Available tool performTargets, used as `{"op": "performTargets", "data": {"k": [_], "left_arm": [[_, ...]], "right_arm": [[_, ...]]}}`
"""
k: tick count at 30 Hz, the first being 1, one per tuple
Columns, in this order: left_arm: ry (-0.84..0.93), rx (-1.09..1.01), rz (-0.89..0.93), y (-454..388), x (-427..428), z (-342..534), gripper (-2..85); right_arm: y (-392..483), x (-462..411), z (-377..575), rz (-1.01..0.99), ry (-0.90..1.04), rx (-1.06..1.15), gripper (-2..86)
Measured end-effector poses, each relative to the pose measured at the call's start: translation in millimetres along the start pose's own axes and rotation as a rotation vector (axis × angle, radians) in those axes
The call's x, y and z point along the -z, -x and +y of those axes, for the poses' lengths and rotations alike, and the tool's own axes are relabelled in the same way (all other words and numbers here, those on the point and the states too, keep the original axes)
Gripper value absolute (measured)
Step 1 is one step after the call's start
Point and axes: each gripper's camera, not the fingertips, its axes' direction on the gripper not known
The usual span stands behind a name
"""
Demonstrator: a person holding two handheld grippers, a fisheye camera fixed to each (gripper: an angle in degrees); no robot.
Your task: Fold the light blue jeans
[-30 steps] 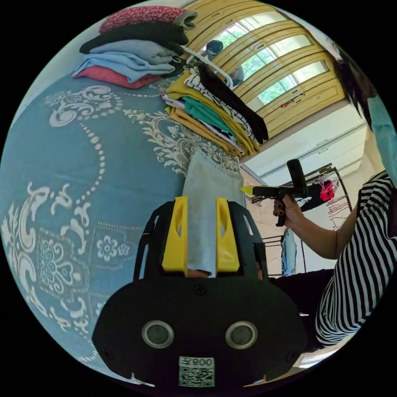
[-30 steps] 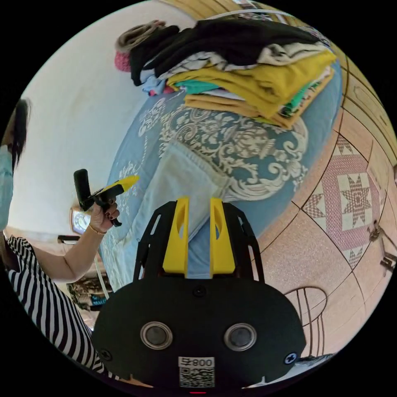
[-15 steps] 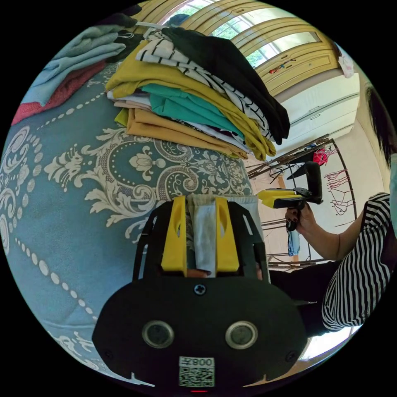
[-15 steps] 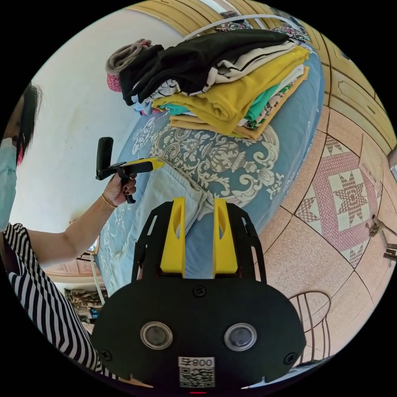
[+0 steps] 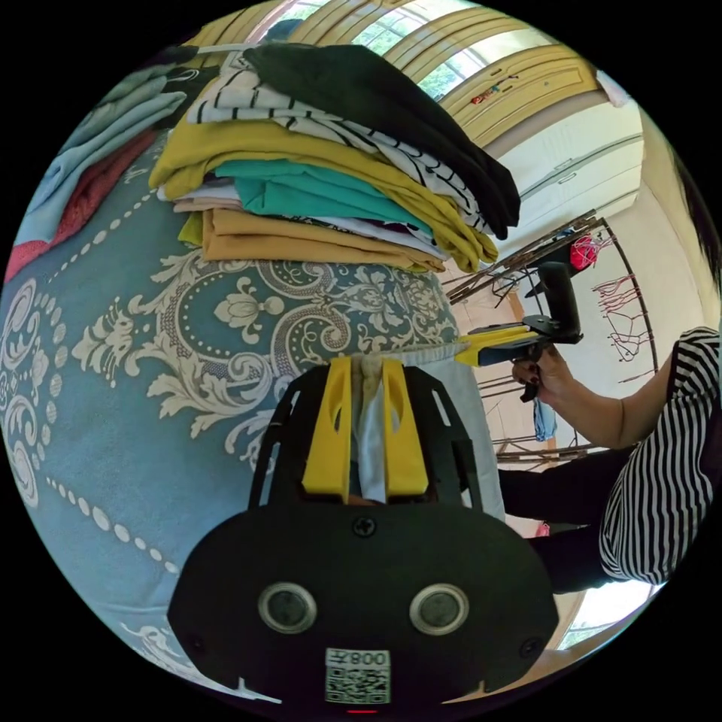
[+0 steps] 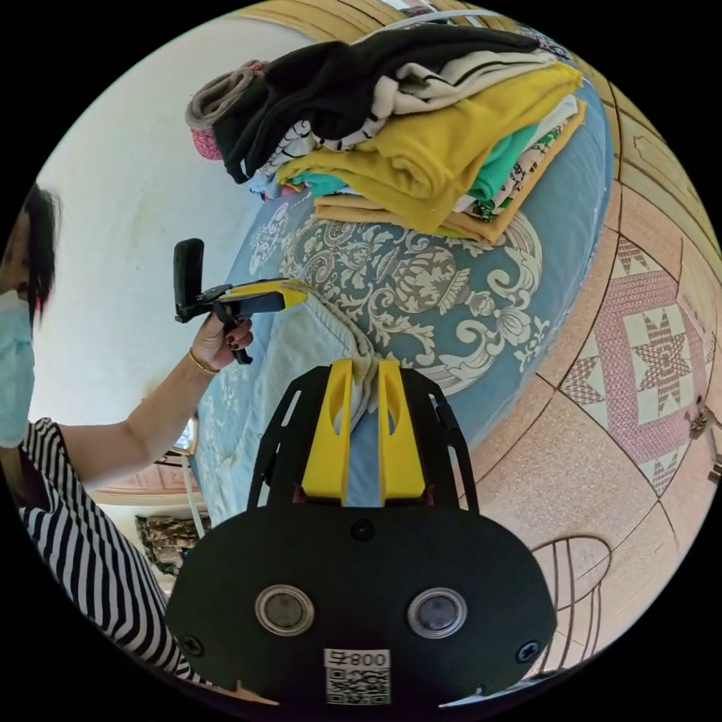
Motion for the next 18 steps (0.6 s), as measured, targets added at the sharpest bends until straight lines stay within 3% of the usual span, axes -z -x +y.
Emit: {"op": "performTargets", "data": {"k": [10, 18], "left_arm": [[-0.172, -0.005, 0.138, 12, 49, 39, 5.1], [-0.277, -0.036, 0.210, 2, 112, 79, 5.1]], "right_arm": [[-5, 42, 17, -0.236, -0.054, 0.150, 6.0], [15, 69, 24, -0.420, 0.034, 0.287, 5.9]]}}
